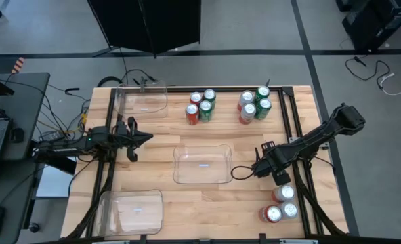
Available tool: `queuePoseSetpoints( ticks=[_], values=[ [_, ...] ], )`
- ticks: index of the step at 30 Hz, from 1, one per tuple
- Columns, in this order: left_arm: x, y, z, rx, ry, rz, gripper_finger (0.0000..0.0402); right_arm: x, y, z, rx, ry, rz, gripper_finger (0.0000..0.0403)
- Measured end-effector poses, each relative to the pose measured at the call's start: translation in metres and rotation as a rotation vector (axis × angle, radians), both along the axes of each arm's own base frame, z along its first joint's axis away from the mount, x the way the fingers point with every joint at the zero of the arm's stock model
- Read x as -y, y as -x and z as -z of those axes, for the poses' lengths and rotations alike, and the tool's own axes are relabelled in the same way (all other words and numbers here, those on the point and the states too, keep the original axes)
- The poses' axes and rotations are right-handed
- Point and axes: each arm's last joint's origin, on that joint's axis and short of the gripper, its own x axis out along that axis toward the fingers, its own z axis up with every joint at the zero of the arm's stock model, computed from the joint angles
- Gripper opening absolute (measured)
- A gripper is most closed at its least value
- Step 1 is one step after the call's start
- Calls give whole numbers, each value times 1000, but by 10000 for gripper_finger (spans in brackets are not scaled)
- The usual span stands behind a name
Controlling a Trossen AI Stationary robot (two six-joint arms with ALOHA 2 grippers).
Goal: Sort soda cans
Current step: Put the orange soda can into the middle transparent bin
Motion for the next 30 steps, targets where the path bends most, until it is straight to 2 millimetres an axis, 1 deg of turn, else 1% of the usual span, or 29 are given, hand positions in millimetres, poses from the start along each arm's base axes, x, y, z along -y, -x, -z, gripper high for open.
queuePoseSetpoints(
  ticks=[5, 9, 13, 17, 20, 23, 28, 30],
  values=[
    [-1, 0, 0, -1, -4, -24, 2, 2, 0, 1, -4, -5, 4, 307],
    [-1, 0, 0, -1, -4, -34, 2, 5, -5, -2, 8, -12, 53, 281],
    [-1, 0, 0, -1, -4, -36, 2, 10, -19, -10, 85, -5, 128, 264],
    [-1, 0, 0, -1, -3, -48, 2, 18, -37, -24, 189, -5, 213, 262],
    [-1, 0, 0, -1, -2, -48, 2, 24, -54, -39, 308, -7, 278, 262],
    [-1, 0, 0, 0, 0, -47, 2, 30, -64, -57, 383, 32, 346, 261],
    [-1, 0, 0, 0, 1, -47, 2, 37, -71, -101, 466, 170, 436, 261],
    [-1, 0, 0, 2, 1, -47, 2, 38, -74, -121, 544, 208, 469, 261]
  ],
)
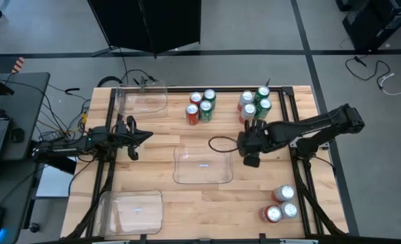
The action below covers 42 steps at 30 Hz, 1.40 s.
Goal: Sort soda cans
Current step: Put the orange soda can into the middle transparent bin
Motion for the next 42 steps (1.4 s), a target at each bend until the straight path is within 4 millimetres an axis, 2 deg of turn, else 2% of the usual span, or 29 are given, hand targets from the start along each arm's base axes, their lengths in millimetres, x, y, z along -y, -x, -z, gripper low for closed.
queuePoseSetpoints(
  ticks=[4, 10, 13, 18, 22, 28, 32, 42],
  values=[
    [0, 0, -2, 21, -2, 0, 2, 0, -10, -26, 253, -1, 46, 259],
    [0, 1, -6, 35, -5, 0, 2, -4, -30, -36, 581, -16, 59, 259],
    [0, 2, -11, 54, -7, -1, 2, -8, -40, -24, 707, -25, 43, 259],
    [0, 2, -12, 46, -8, -1, 2, -17, -44, 11, 868, -80, 22, 259],
    [0, 2, -11, 36, -7, -1, 2, -23, -38, 37, 965, -122, 26, 259],
    [0, 2, -12, 37, -8, -2, 2, -20, -24, 72, 978, -117, 101, 259],
    [0, 2, -11, 37, -7, -2, 2, -18, -18, 85, 966, -111, 117, 259],
    [0, 2, -12, 36, -10, -2, 2, -10, -13, 95, 948, -88, 158, 259]
  ],
)
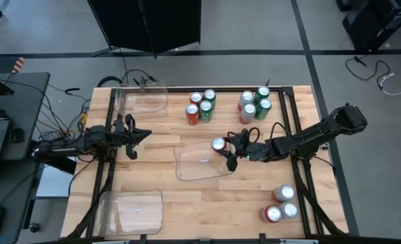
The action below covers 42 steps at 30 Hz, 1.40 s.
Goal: Sort soda cans
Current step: Put the orange soda can into the middle transparent bin
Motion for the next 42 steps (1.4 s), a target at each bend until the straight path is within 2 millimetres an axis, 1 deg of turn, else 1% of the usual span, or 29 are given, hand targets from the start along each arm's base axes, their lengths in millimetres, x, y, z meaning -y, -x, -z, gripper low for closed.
queuePoseSetpoints(
  ticks=[14, 23, 38, 42],
  values=[
    [0, 0, 0, -2, -1, -1, 2, 9, 11, 21, -45, -47, 53, 263],
    [0, 0, 0, -2, -1, -1, 2, 10, 12, 21, -46, -50, 53, 298],
    [0, 0, 0, -2, 1, 0, 2, 11, 11, 21, -47, -125, 32, 338],
    [0, 0, 0, -1, 1, 0, 2, 10, 9, 18, -69, -112, 15, 343]
  ],
)
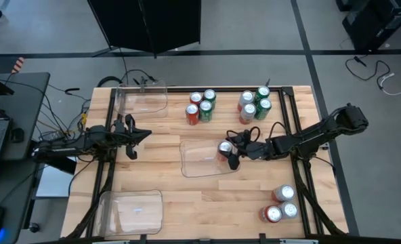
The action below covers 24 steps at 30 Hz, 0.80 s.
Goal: Sort soda cans
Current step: Put the orange soda can into the middle transparent bin
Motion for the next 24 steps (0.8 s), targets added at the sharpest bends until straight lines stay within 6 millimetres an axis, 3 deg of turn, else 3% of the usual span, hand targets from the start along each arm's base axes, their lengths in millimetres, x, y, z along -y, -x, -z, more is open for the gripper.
queuePoseSetpoints(
  ticks=[8, 13, 24],
  values=[
    [0, 0, 0, 0, 0, 0, 2, 6, -12, -21, -177, 77, -20, 342],
    [0, 0, 0, -4, 1, 0, 2, 11, -16, -34, -281, 25, -94, 333],
    [0, 0, 1, -7, 1, 0, 2, 25, -19, -39, -305, -5, -110, 250]
  ],
)
